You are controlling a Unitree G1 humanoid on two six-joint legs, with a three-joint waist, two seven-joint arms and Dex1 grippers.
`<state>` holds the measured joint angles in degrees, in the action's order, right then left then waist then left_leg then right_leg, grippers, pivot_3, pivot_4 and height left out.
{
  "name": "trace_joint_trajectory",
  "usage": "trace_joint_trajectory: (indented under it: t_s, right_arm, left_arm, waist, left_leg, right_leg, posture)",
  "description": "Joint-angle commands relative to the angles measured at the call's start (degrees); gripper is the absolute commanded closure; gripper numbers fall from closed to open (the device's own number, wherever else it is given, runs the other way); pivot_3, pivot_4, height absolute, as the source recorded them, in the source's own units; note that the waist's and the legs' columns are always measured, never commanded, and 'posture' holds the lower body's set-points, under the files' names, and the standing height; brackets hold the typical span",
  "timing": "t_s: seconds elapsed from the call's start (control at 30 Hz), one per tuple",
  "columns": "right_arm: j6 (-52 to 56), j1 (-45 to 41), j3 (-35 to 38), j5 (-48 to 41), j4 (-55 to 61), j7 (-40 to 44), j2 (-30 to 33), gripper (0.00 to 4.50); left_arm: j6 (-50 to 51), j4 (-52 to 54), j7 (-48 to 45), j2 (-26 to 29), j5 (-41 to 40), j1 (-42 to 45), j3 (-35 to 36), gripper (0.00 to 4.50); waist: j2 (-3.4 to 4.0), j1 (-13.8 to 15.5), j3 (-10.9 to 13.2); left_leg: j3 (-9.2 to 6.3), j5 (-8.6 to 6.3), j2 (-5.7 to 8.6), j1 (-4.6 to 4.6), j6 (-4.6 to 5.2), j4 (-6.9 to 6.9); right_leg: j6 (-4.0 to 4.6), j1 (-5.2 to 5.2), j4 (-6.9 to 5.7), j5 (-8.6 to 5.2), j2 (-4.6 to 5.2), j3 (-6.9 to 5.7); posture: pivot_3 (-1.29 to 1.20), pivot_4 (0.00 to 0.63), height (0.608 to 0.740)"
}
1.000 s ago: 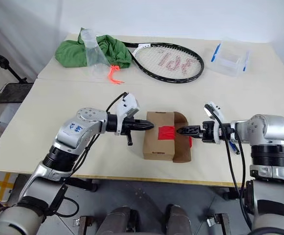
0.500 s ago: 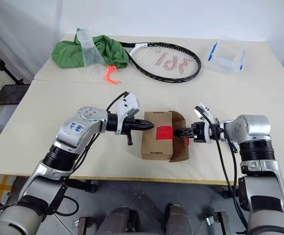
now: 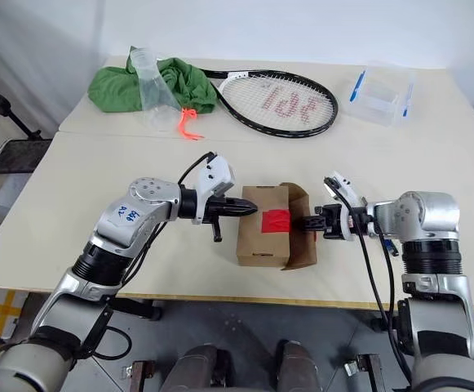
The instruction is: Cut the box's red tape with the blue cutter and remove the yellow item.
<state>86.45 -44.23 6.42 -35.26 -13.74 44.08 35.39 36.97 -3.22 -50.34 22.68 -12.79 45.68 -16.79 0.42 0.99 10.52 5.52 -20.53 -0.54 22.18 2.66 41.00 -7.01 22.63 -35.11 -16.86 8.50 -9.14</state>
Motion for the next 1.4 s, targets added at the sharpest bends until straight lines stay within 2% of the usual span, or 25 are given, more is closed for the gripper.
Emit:
trace_joint_trajectory:
  t_s: [0.03,0.2,0.63,0.83,1.03,1.23,1.4]
  right_arm:
    - [4.0,-0.3,4.6,-2.4,7.3,-2.6,-0.8,4.45]
    - [6.1,-0.5,6.7,-4.3,11.9,-5.7,-1.2,4.45]
    - [6.1,-4.1,5.1,-20.2,18.1,-20.8,5.5,4.45]
    - [6.1,-9.2,1.4,-30.3,18.2,-30.5,10.6,4.45]
    - [6.1,-15.3,-6.3,-40.7,18.6,-41.7,14.9,4.45]
    - [6.1,-20.1,-9.5,-49.6,16.2,-52.0,14.8,4.45]
    - [6.1,-21.0,-12.2,-53.7,16.0,-58.1,15.6,4.45]
  left_arm:
    - [-1.4,0.0,-0.2,0.1,1.3,-0.8,-0.8,4.50]
    - [-2.4,-0.5,-0.2,-0.3,1.6,-0.6,-0.6,4.50]
    - [-6.5,-1.4,2.2,-2.6,2.6,-1.5,0.7,4.50]
    - [-7.6,-1.4,3.4,-4.1,2.8,-2.2,1.3,4.50]
    - [-8.4,-1.6,4.8,-4.7,3.5,-3.4,2.0,4.50]
    - [-8.6,-1.7,5.1,-4.0,4.0,-4.0,3.2,4.50]
    - [-8.1,-1.4,4.5,-2.5,3.0,-3.6,5.4,4.50]
  waist:
    - [0.00,0.2,0.0]
    - [0.00,0.3,0.0]
    - [0.03,0.4,0.0]
    - [0.02,0.4,0.0]
    - [0.02,0.4,0.0]
    - [0.02,0.5,0.0]
    - [0.02,0.4,0.0]
  left_leg:
    - [0.00,0.00,0.00,0.01,0.00,0.00]
    - [0.01,0.00,0.01,0.02,0.00,0.00]
    - [0.02,0.00,0.02,0.04,0.00,-0.03]
    - [0.01,0.00,0.03,0.05,0.01,-0.02]
    - [0.00,0.00,0.01,0.06,0.01,-0.04]
    - [-0.03,0.00,0.01,0.14,0.02,-0.02]
    - [-0.04,0.00,0.00,0.17,0.02,-0.05]
  right_leg:
    - [0.00,0.01,0.00,0.00,0.00,0.00]
    - [0.00,0.02,0.00,0.00,0.00,0.01]
    - [0.00,0.05,0.01,0.00,0.01,0.00]
    - [0.00,0.05,0.01,0.00,0.03,-0.01]
    - [0.00,0.05,0.04,0.00,0.04,-0.02]
    - [0.00,0.07,0.07,0.00,0.05,-0.06]
    - [0.00,0.09,0.12,0.00,0.05,-0.10]
  posture:
    - [0.00,0.150,0.740]
    - [0.00,0.150,0.740]
    - [0.00,0.150,0.740]
    - [0.00,0.150,0.740]
    - [0.00,0.150,0.740]
    - [0.00,0.150,0.740]
    - [0.00,0.150,0.740]
